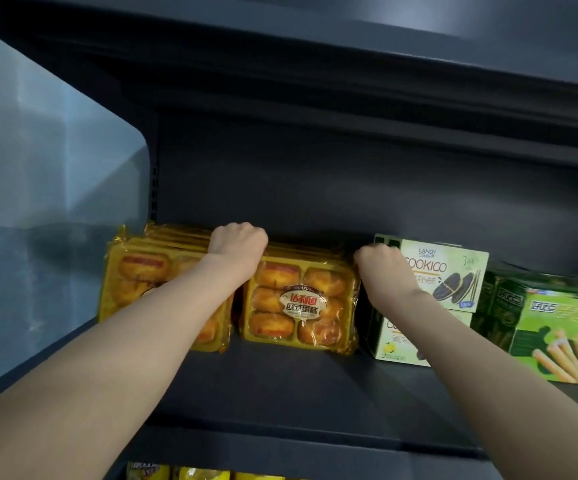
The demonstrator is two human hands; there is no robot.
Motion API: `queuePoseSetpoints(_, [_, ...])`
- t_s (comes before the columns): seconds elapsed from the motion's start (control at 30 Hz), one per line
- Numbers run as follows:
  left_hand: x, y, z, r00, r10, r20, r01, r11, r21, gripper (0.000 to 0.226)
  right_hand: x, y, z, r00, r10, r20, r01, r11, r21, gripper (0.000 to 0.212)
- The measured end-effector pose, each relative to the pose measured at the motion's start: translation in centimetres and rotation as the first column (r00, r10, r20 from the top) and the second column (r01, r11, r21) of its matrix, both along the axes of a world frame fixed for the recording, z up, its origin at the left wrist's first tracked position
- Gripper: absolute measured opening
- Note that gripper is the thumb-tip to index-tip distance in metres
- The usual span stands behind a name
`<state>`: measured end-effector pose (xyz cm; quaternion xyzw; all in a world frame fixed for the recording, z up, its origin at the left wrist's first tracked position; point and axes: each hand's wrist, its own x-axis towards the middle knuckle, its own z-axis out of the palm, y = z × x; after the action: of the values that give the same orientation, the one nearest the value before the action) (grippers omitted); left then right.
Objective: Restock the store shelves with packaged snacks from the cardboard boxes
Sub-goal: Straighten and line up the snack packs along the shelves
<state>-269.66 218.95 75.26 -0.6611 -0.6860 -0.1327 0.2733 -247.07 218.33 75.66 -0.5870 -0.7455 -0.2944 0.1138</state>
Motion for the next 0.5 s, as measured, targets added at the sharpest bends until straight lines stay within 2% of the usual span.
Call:
queuePoseSetpoints(0.17, [0.6,-0.1,-0.9,0.988,0.028,0.153,-0.045,0.993,0.105,0.029,-0.2,-0.5,-0.4,0.998,-0.05,0.035,0.049,0.998,0.034,0.031])
queuePoseSetpoints(0.27, [0.9,-0.5,-1.3,0.987,0.04,0.153,-0.063,0.987,0.147,0.032,-0.6,-0.8,-1.1,0.999,-0.034,0.023,0.033,0.998,0.055,0.034])
queuePoseSetpoints(0.4, [0.1,-0.9,-1.6,0.989,-0.006,0.146,-0.02,0.984,0.176,0.031,-0.2,-1.4,-2.8,0.997,0.046,-0.054,-0.041,0.995,0.093,0.052])
queuePoseSetpoints(0.5, [-0.2,-1.1,-1.5,0.986,-0.035,0.16,0.006,0.984,0.176,0.028,0.1,-1.3,-3.0,0.989,0.107,-0.106,-0.098,0.992,0.082,0.042])
